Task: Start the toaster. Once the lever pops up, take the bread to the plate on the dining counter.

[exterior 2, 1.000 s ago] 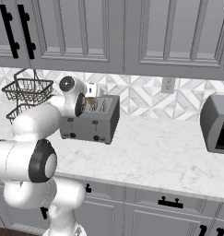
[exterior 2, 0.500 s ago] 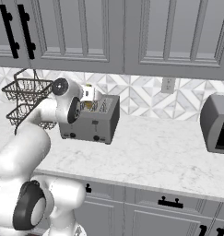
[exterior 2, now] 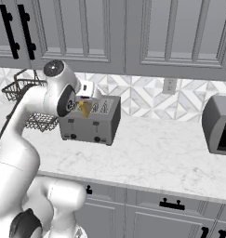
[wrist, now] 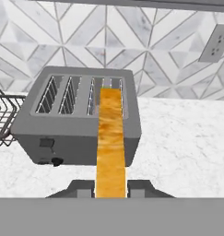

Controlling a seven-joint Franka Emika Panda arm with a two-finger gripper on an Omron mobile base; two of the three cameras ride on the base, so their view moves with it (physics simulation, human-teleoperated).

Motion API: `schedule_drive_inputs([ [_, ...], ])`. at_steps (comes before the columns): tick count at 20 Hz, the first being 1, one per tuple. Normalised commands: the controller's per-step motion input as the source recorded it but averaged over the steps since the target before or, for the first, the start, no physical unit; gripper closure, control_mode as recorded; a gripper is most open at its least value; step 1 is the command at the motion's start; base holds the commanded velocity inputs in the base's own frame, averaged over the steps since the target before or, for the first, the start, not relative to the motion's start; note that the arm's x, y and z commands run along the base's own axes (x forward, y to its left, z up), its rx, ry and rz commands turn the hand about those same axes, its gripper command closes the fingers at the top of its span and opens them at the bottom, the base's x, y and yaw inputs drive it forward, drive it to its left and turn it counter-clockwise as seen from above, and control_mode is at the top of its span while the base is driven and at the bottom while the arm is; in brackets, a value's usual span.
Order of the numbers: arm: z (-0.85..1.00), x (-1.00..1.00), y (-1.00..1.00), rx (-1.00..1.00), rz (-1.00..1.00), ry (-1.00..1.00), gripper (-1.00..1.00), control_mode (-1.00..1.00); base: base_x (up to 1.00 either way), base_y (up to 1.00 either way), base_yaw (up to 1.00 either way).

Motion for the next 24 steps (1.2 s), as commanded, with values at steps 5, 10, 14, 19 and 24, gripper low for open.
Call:
schedule_drive_inputs([
  [5,-0.25,-1.00,-0.03,0.00,0.00,0.14,1.00,-1.00,0.00,0.00,0.00],
  [10,-0.34,-1.00,0.00,0.00,0.00,-0.01,1.00,-1.00,0.00,0.00,0.00],
  [14,-0.02,-0.41,0.01,0.00,0.00,0.00,1.00,-1.00,0.00,0.00,0.00],
  [19,0.00,0.00,0.00,0.00,0.00,0.00,1.00,-1.00,0.00,0.00,0.00],
  [24,0.00,-0.03,0.00,0.00,0.00,0.00,1.00,1.00,-0.68,0.00,0.00],
])
